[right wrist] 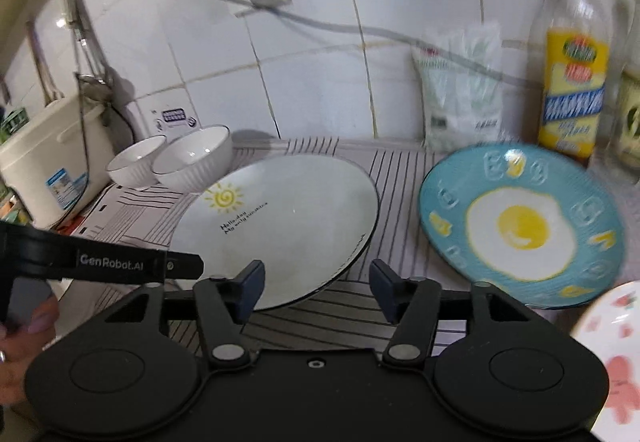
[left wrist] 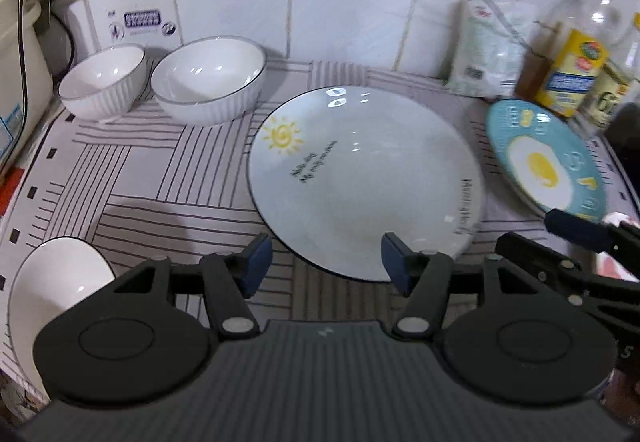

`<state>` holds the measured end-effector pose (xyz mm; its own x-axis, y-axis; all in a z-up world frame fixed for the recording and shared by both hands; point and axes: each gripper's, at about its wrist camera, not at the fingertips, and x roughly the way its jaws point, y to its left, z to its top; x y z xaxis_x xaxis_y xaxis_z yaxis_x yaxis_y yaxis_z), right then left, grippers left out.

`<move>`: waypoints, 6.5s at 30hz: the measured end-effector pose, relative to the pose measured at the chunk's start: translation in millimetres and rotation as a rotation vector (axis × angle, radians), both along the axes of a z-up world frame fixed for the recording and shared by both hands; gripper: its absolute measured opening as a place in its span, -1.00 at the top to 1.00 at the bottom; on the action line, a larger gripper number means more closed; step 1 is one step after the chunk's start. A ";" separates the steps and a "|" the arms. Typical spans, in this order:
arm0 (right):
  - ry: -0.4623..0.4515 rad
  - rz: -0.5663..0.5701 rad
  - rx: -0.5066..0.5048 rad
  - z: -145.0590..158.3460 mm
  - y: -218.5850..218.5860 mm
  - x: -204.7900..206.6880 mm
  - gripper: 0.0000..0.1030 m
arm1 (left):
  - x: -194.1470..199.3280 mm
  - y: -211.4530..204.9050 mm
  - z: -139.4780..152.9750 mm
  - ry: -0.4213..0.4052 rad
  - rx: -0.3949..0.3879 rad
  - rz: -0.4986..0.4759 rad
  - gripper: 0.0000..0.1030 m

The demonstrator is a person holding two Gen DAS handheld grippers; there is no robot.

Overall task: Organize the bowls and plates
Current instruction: 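Carry the sun plate with both grippers toward the white bowls and release it, then move both grippers to the bunny plate and close them on its rim, then lift the bunny plate with both grippers and carry it over the sun plate, then lower the bunny plate onto the sun plate and open both grippers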

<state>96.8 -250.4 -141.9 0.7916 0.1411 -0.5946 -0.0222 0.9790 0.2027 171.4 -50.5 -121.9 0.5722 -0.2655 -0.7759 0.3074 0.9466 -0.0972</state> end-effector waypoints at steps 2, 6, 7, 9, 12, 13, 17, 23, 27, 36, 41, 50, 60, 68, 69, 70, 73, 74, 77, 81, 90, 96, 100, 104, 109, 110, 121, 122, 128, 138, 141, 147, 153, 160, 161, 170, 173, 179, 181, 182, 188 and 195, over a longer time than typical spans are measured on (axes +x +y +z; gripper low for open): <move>-0.024 -0.016 -0.030 12.7 -2.0 -14.2 -0.35 | -10.0 -2.3 10.6 -0.012 -0.002 -0.016 -0.21; -0.047 -0.031 -0.038 36.1 -9.7 -37.1 -0.51 | -31.4 -6.4 31.0 -0.029 -0.006 -0.039 -0.36; -0.052 -0.034 -0.051 40.8 -10.2 -42.6 -0.58 | -36.0 -7.9 35.5 -0.033 -0.005 -0.048 -0.41; -0.076 -0.040 -0.079 50.2 -11.5 -56.1 -0.73 | -46.1 -12.0 43.9 -0.043 0.001 -0.066 -0.49; -0.101 -0.051 -0.100 62.2 -15.7 -74.7 -0.75 | -60.3 -17.2 48.9 -0.064 0.009 -0.061 -0.76; -0.104 -0.051 -0.105 63.7 -17.8 -80.9 -0.75 | -65.9 -20.3 49.1 -0.076 0.021 -0.060 -0.77; -0.120 -0.097 -0.135 64.6 -28.5 -110.8 -0.78 | -84.3 -36.3 45.3 -0.091 0.069 -0.097 -0.89; -0.119 -0.179 -0.166 63.0 -46.7 -151.1 -0.80 | -110.9 -60.0 38.0 -0.075 0.056 -0.107 -0.96; -0.119 -0.227 -0.191 60.8 -59.1 -172.8 -0.82 | -130.7 -81.1 34.8 -0.060 0.063 -0.154 -0.96; -0.076 -0.326 -0.193 52.3 -84.3 -208.8 -0.82 | -158.0 -117.6 33.4 -0.040 0.069 -0.220 -0.96; -0.077 -0.394 -0.191 44.6 -95.5 -223.3 -0.82 | -166.2 -133.6 30.1 -0.032 0.085 -0.229 -0.96; -0.043 -0.474 -0.238 18.1 -119.4 -225.5 -0.82 | -161.8 -160.6 15.6 -0.023 0.117 -0.273 -0.96; -0.088 -0.521 -0.111 -30.7 -153.2 -212.5 -0.71 | -142.7 -192.2 -18.4 -0.046 0.122 -0.278 -0.83; -0.136 -0.658 0.046 -48.9 -182.7 -213.4 -0.66 | -125.6 -202.7 -41.2 -0.017 0.105 -0.295 -0.83; -0.135 -0.657 0.053 -49.8 -184.8 -212.3 -0.66 | -124.0 -203.4 -41.8 -0.018 0.105 -0.297 -0.83; -0.132 -0.652 0.052 -50.4 -185.7 -211.1 -0.66 | -122.8 -203.9 -42.0 -0.019 0.106 -0.296 -0.83; -0.119 -0.627 0.044 -51.0 -186.6 -207.3 -0.57 | -119.1 -205.0 -42.6 -0.016 0.095 -0.300 -0.67; -0.114 -0.622 0.046 -51.2 -187.4 -206.4 -0.50 | -117.1 -205.7 -43.9 -0.007 0.081 -0.305 -0.61; -0.124 -0.626 0.062 -54.1 -188.7 -205.8 -0.10 | -109.6 -206.2 -49.0 0.069 0.005 -0.327 -0.28; -0.107 -0.635 0.090 -60.7 -193.7 -202.2 0.25 | -107.2 -209.4 -49.2 0.091 -0.036 -0.342 0.11; -0.100 -0.671 0.236 -75.5 -202.1 -205.6 0.58 | -109.7 -218.5 -53.2 0.076 -0.089 -0.335 0.41; -0.111 -0.630 0.260 -77.8 -207.3 -209.4 0.61 | -112.5 -221.6 -53.5 0.056 -0.091 -0.313 0.40; -0.098 -0.642 0.273 -75.6 -208.1 -207.7 0.63 | -114.1 -216.0 -56.5 0.032 -0.128 -0.312 0.41; -0.095 -0.609 0.262 -75.4 -208.3 -209.2 0.63 | -120.1 -214.9 -60.5 -0.012 -0.126 -0.346 0.37; -0.082 -0.594 0.287 -75.2 -212.9 -209.6 0.64 | -114.0 -218.4 -55.9 0.029 -0.104 -0.343 0.39; -0.078 -0.594 0.290 -74.9 -213.4 -209.2 0.64 | -112.9 -218.2 -55.4 0.038 -0.102 -0.345 0.40; -0.053 -0.554 0.257 -68.5 -200.7 -205.8 0.62 | -113.4 -201.1 -39.9 0.062 -0.044 -0.384 0.42; -0.049 -0.547 0.256 -67.8 -199.1 -205.1 0.61 | -114.5 -197.6 -37.9 0.062 -0.041 -0.384 0.42; -0.055 -0.509 0.249 -55.8 -180.9 -205.5 0.61 | -117.0 -169.9 -25.0 0.091 -0.051 -0.372 0.42; -0.054 -0.427 0.296 -43.6 -143.6 -198.8 0.61 | -132.5 -119.9 1.6 0.011 0.001 -0.328 0.42; -0.066 -0.390 0.306 -37.3 -130.9 -194.4 0.60 | -135.2 -99.8 12.7 -0.018 -0.001 -0.304 0.42; -0.090 -0.303 0.303 -18.5 -104.9 -176.6 0.60 | -129.4 -58.8 26.4 -0.026 -0.020 -0.247 0.42; -0.071 -0.248 0.312 -5.2 -77.0 -147.4 0.60 | -115.1 -25.0 43.0 -0.063 -0.007 -0.199 0.41; -0.076 -0.180 0.329 8.5 -47.5 -113.9 0.58 | -94.5 3.1 54.9 -0.093 0.020 -0.128 0.42; -0.075 -0.174 0.330 10.6 -44.2 -108.9 0.58 | -90.7 5.7 53.7 -0.086 0.012 -0.110 0.42; -0.043 -0.130 0.321 7.4 -25.4 -67.1 0.57 | -52.4 19.6 37.8 -0.045 -0.006 -0.048 0.42; -0.037 -0.120 0.311 6.3 -23.0 -55.7 0.57 | -41.9 20.8 34.9 -0.047 -0.011 -0.038 0.42; -0.027 -0.115 0.305 4.8 -20.4 -34.1 0.57 | -20.3 25.2 26.0 -0.038 -0.029 -0.014 0.42; -0.017 -0.110 0.287 4.6 -18.5 -26.7 0.57 | -11.0 26.9 20.8 -0.019 -0.043 -0.002 0.42; -0.009 -0.109 0.280 4.0 -17.9 -22.6 0.56 | -6.1 27.6 17.9 -0.008 -0.051 0.005 0.42; 0.034 -0.101 0.241 -2.9 -17.5 3.8 0.56 | 22.3 27.0 -0.3 0.056 -0.076 0.024 0.42; 0.104 -0.127 0.267 -11.2 -23.2 30.1 0.56 | 47.0 23.5 -11.9 0.146 -0.078 0.040 0.42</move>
